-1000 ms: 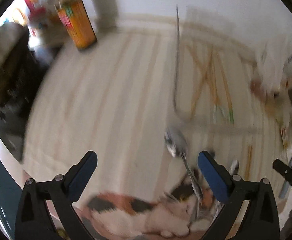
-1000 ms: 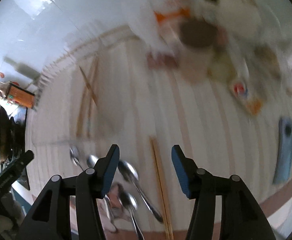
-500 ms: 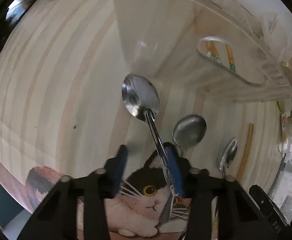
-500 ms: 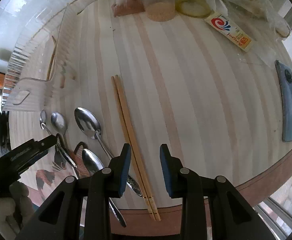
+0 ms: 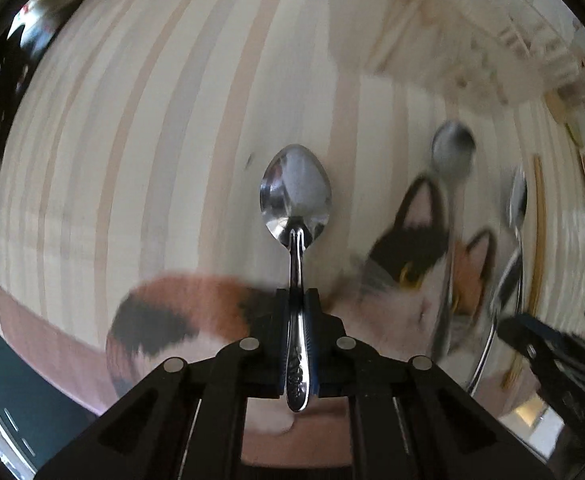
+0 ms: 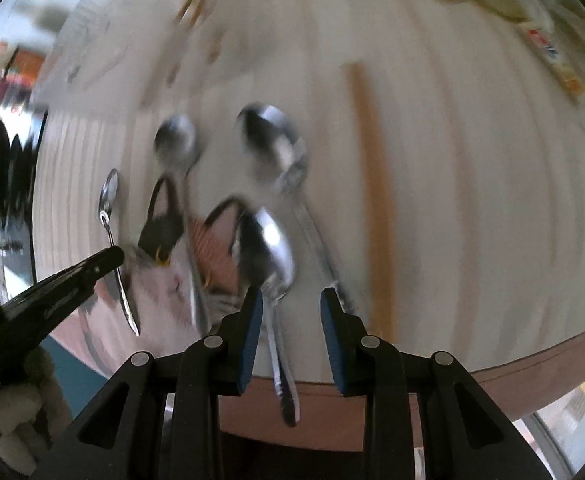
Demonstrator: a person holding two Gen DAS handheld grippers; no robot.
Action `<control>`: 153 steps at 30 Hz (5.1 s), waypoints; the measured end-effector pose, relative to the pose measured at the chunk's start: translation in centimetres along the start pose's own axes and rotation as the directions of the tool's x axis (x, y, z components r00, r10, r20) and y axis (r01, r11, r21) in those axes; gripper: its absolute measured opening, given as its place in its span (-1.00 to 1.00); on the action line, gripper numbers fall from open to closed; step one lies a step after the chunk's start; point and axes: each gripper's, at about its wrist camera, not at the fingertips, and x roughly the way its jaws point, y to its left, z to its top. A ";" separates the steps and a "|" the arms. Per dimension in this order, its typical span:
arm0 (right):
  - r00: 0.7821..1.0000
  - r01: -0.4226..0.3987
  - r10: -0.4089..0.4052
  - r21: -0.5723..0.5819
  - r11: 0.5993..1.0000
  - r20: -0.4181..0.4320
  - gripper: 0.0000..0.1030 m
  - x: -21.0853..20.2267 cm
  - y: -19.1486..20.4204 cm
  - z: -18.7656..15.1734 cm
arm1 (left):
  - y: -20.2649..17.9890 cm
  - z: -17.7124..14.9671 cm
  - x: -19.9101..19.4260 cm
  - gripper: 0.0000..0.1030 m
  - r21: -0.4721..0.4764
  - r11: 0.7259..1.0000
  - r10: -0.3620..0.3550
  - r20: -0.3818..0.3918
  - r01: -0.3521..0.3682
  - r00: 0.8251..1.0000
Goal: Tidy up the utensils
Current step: 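Grasp a metal spoon by its handle with the left tool while the right tool grasps a spoon, then carry both spoons to the drainer basket and release them inside, then return both tools to the cat mat and grasp another spoon with each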
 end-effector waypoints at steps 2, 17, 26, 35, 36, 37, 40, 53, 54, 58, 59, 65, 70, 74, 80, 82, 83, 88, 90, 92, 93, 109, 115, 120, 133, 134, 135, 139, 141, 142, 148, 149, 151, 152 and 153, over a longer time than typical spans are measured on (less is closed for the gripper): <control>0.999 0.036 -0.036 -0.030 0.999 -0.014 -0.37 1.2 1.1 -0.4 | 0.8 -1.0 0.0 -0.89 -0.008 1.000 -0.017 -0.009 0.017 1.000; 0.976 0.213 -0.205 -0.107 0.971 0.078 -0.87 3.1 5.0 0.4 | 6.1 0.4 -0.2 -0.80 -0.064 0.993 -0.103 -0.014 0.102 0.995; 1.000 0.026 -0.026 0.001 1.000 -0.017 -0.69 2.7 -1.6 0.6 | 3.3 1.6 -0.2 -0.79 -0.005 1.000 -0.018 0.019 0.018 1.000; 0.996 0.092 -0.093 -0.051 0.994 -0.002 -0.64 2.7 -1.1 0.5 | -2.5 2.2 -0.1 -0.86 0.047 0.998 0.026 0.070 -0.029 0.997; 0.994 0.113 -0.113 -0.064 0.992 0.007 -0.65 2.3 -0.4 0.3 | -3.0 2.3 0.0 -0.87 0.049 0.998 0.027 0.074 -0.031 0.997; 0.991 0.132 -0.131 -0.077 0.988 0.014 -0.65 2.5 0.4 0.2 | -3.2 2.3 0.0 -0.87 0.049 0.998 0.029 0.078 -0.032 0.997; 0.976 0.219 -0.215 -0.128 0.967 0.042 -0.72 2.9 2.6 0.0 | -3.5 2.1 0.0 -0.88 0.047 0.999 0.018 0.085 -0.022 0.996; 0.958 0.266 -0.249 -0.113 0.957 0.140 -0.88 3.0 4.2 -2.9 | -3.1 0.0 -1.5 -0.92 0.073 0.995 0.061 0.127 -0.071 0.990; 0.961 0.253 -0.237 -0.107 0.962 0.144 -0.88 2.9 3.8 -3.0 | -3.0 -0.1 -1.7 -0.92 0.071 0.995 0.062 0.132 -0.072 0.989; 0.964 0.216 -0.195 -0.102 0.971 0.180 -0.88 0.6 3.2 -3.3 | -2.9 -0.5 -3.7 -0.92 0.061 0.996 0.048 0.168 -0.059 0.985; 0.964 0.208 -0.187 -0.100 0.973 0.188 -0.88 0.1 3.2 -3.4 | -2.9 -0.6 -4.3 -0.92 0.062 0.996 0.046 0.180 -0.058 0.983; 0.958 0.175 -0.148 -0.092 0.980 0.247 -0.88 -3.5 3.0 -3.6 | -2.8 -0.6 -9.6 -0.92 0.043 0.998 0.027 0.285 -0.041 0.958; 0.948 0.142 -0.109 -0.093 0.985 0.298 -0.88 -8.1 3.2 -2.5 | -2.8 1.0 -14.8 -0.92 0.049 0.999 -0.006 0.374 -0.013 0.927; 0.938 0.111 -0.073 -0.097 0.989 0.339 -0.88 -11.0 4.3 -0.8 | -3.2 2.9 -17.7 -0.92 0.064 0.998 -0.035 0.422 0.009 0.906; 0.908 0.078 -0.023 -0.115 0.990 0.418 -0.88 -15.3 5.4 3.4 | -4.3 6.3 -20.5 -0.92 0.089 0.996 -0.060 0.464 0.021 0.884; 0.900 0.069 -0.009 -0.121 0.990 0.436 -0.88 -16.3 5.9 4.9 | -4.3 8.0 -21.0 -0.92 0.097 0.995 -0.061 0.467 0.018 0.882; 0.896 0.064 -0.002 -0.124 0.990 0.445 -0.88 -16.9 6.1 6.0 | -4.3 8.7 -21.2 -0.92 0.095 0.995 -0.068 0.467 0.026 0.882; 0.887 0.031 0.030 -0.123 0.992 0.461 -0.88 -18.3 6.9 10.7 | -4.1 13.2 -20.7 -0.92 0.085 0.995 -0.089 0.430 0.058 0.899; 0.891 0.015 0.040 -0.118 0.993 0.453 -0.88 -18.1 7.4 12.8 | -4.1 14.9 -20.1 -0.92 0.082 0.995 -0.089 0.409 0.060 0.908; 0.901 -0.001 0.049 -0.111 0.994 0.431 -0.88 -17.6 7.8 14.8 | -3.8 16.6 -19.2 -0.92 0.067 0.994 -0.102 0.379 0.082 0.920; 0.905 -0.004 0.050 -0.110 0.994 0.423 -0.88 -17.4 8.0 15.3 | -3.8 17.3 -18.8 -0.92 0.068 0.994 -0.107 0.368 0.088 0.924; 0.965 0.018 0.009 -0.101 0.995 0.262 -0.85 -11.4 7.5 20.4 | -2.6 19.3 -16.5 -0.77 0.043 0.998 -0.057 0.286 0.047 0.957; 0.947 0.028 -0.006 -0.063 0.998 0.322 -0.85 -13.6 5.3 18.1 | -0.5 16.0 -18.3 0.39 -0.021 0.998 0.060 0.411 -0.057 0.910; 0.938 0.038 -0.029 -0.020 0.999 0.344 -0.65 -14.7 3.0 14.7 | 0.7 12.7 -18.5 0.99 -0.062 0.993 0.117 0.486 -0.099 0.866; 0.984 0.065 -0.050 -0.084 0.994 0.169 -0.35 -5.5 -0.3 4.4 | 0.3 5.4 -7.2 1.00 -0.021 0.986 0.167 0.262 -0.168 0.950; 0.986 0.080 -0.065 -0.098 0.992 0.152 -0.35 -4.3 -0.2 4.2 | 0.3 5.0 -6.3 1.00 -0.017 0.985 0.171 0.243 -0.173 0.955; 0.988 0.094 -0.078 -0.113 0.989 0.135 -0.35 -3.2 0.0 4.0 | 0.3 4.7 -5.7 1.00 -0.014 0.984 0.175 0.228 -0.177 0.958; 0.982 0.177 -0.164 -0.170 0.969 0.089 -0.34 0.3 0.8 3.6 | -0.2 3.6 -4.3 0.98 0.001 0.986 0.164 0.191 -0.168 0.968; 0.975 0.208 -0.188 -0.195 0.959 0.116 -0.80 0.5 1.4 3.2 | -1.1 3.2 -3.8 0.97 0.016 0.992 0.117 0.171 -0.121 0.978; 0.966 0.247 -0.224 -0.193 0.950 0.131 -0.85 0.5 1.5 3.0 | -1.6 3.2 -3.6 0.95 0.025 0.996 0.083 0.161 -0.088 0.983; 0.969 0.215 -0.210 -0.024 0.976 0.129 -0.87 -0.3 -1.3 3.3 | -5.4 4.1 -2.1 0.45 0.049 0.996 -0.074 0.104 0.069 0.992; 0.970 0.211 -0.208 -0.007 0.978 0.126 -0.87 -0.4 -1.8 3.4 | -6.1 4.5 -1.8 0.33 0.059 0.996 -0.080 0.100 0.074 0.992; 0.973 0.201 -0.201 0.014 0.979 0.116 -0.87 -0.6 -2.5 3.3 | -7.6 5.2 -1.1 0.08 0.087 0.994 -0.071 0.090 0.063 0.993; 0.973 0.200 -0.201 0.023 0.980 0.114 -0.87 -0.7 -2.8 3.3 | -8.4 5.4 -0.7 -0.30 0.108 0.993 -0.058 0.081 0.049 0.995; 0.973 0.201 -0.203 0.028 0.979 0.112 -0.87 -0.7 -3.1 3.4 | -8.9 5.5 -0.5 -0.45 0.124 0.992 -0.031 0.087 0.020 0.996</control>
